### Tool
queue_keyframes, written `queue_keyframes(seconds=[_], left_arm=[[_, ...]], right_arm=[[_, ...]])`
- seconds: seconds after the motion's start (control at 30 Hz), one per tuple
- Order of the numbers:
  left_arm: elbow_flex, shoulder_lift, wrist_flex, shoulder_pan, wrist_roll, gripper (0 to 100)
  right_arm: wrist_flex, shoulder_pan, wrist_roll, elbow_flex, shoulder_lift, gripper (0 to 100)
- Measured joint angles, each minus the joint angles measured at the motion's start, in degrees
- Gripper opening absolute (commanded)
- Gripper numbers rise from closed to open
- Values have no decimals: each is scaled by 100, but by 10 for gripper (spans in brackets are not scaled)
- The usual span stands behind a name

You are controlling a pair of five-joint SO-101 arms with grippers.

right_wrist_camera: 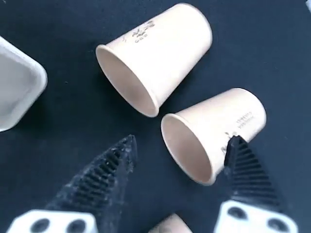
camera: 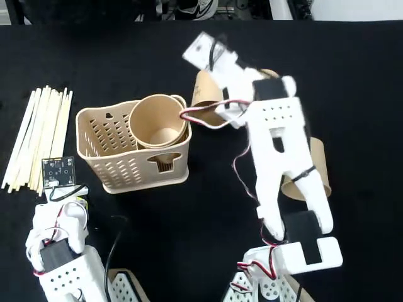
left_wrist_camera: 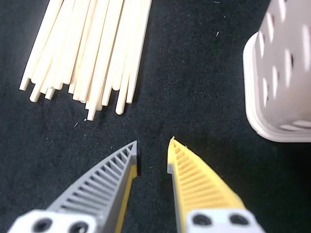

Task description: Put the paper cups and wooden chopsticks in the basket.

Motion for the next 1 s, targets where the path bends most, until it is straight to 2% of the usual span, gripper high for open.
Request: queue_keyframes(seconds=[0.23, 0.43, 0.53, 0.6, 0.73, 0.8, 1.0], left_arm=[[0, 0, 0, 0, 0, 113], [0, 0, 0, 0, 0, 113], [0, 0, 0, 0, 0, 113], [0, 0, 0, 0, 0, 113], [0, 0, 0, 0, 0, 113], [0, 0, 0, 0, 0, 113], [0, 0, 0, 0, 0, 113]], right_arm=[[-2497, 9, 18, 1908, 9, 300], [-4123, 62, -123, 2409, 281, 300], [-4431, 53, -308, 2242, 958, 299], [-4492, 62, -387, 1864, 1495, 255], [-4510, 62, -422, 1319, 2154, 11], [-4536, 88, -440, 1231, 2171, 36], [-4571, 352, -686, 1213, 1925, 12]])
